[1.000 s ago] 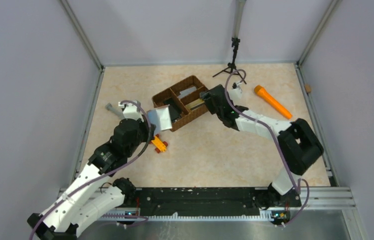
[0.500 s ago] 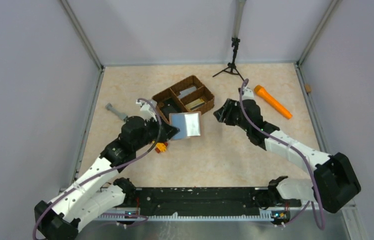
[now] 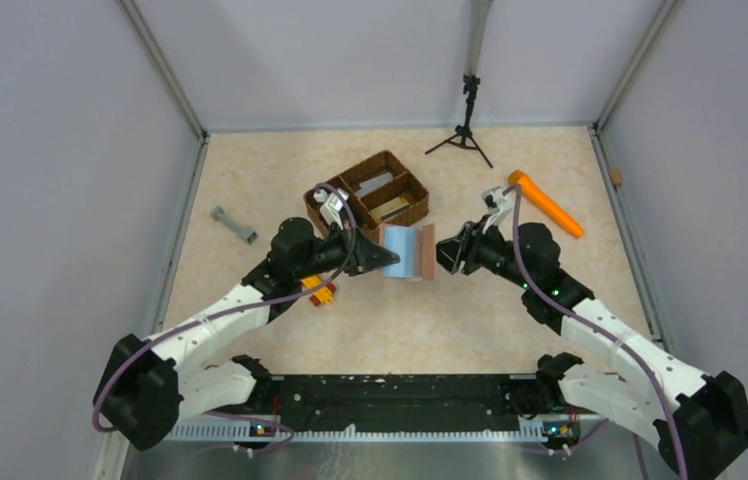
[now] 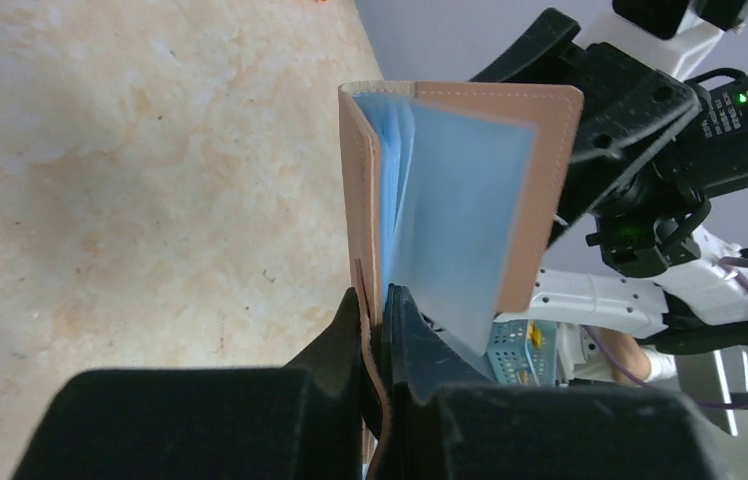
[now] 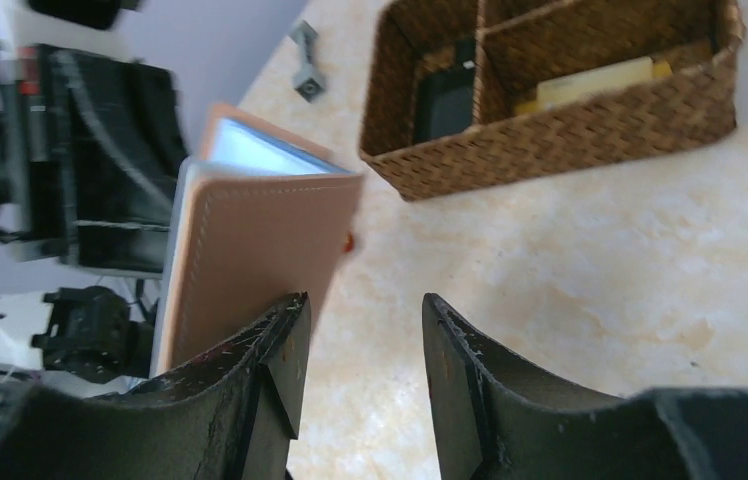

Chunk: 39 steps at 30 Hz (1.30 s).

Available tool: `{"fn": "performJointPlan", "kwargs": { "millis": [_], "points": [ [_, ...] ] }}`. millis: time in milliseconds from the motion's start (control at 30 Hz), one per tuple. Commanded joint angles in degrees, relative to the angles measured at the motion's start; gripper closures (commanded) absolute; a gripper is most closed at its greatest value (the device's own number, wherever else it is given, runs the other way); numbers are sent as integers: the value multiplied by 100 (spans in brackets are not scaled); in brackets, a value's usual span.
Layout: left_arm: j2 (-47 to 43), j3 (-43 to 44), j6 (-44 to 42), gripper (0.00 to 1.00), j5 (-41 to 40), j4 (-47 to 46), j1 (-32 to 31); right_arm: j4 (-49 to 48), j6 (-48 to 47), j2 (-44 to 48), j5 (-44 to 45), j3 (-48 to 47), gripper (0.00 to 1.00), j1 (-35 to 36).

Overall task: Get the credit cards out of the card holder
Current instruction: Close the card holder.

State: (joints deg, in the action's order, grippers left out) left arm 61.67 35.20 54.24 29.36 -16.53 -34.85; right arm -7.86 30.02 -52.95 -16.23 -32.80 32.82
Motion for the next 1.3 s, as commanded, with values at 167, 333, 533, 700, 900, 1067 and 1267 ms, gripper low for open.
{"fn": "performJointPlan", "kwargs": {
  "millis": [167,333,533,700,900,1067,1267],
  "points": [
    [740,-190,1084,100,927,-2673,5,-470,96,288,-968,124,51,-12],
    [919,-199,1443,100,1227,-3350,5,-537,222,319,-995,142,51,-12],
    [820,-256,1607,100,1380,-3774,7,-615,491,336,-1024,188,50,-12],
    [679,-288,1581,100,1413,-3798,10,-940,827,374,-1090,360,46,-12],
    [601,-400,1758,100,1396,-4080,6,-2345,2103,513,-1425,893,43,-12],
    [844,-459,2239,100,1535,-4883,-5,-3530,2961,385,-1672,1249,52,-12],
    [1095,-414,2319,100,1585,-5055,-99,-4306,3428,117,-1848,1292,59,-12]
  ]
}}
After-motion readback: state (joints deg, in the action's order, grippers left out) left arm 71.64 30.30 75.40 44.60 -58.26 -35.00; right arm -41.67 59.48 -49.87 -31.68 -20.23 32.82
